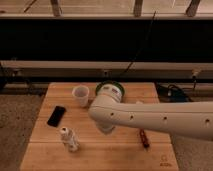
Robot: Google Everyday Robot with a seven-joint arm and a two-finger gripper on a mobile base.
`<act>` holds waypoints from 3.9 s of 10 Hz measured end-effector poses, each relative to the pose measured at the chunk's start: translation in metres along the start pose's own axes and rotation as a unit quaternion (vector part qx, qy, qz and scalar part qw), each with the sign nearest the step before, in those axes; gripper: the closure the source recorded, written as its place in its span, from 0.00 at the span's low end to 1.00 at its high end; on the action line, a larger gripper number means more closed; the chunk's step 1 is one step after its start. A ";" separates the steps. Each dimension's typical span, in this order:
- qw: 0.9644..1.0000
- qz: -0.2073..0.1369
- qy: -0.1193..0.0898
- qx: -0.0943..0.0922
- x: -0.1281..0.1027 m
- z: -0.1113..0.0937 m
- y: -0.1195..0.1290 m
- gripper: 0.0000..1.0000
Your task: Knock the bottle over
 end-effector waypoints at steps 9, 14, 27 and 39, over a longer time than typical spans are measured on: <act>1.000 -0.025 -0.009 0.006 -0.026 0.019 0.005 0.87; 0.999 -0.046 -0.011 0.013 -0.048 0.026 -0.006 0.87; 0.997 -0.062 -0.013 0.035 -0.064 0.042 -0.035 0.87; 0.992 -0.119 -0.034 0.029 -0.105 0.048 -0.063 0.87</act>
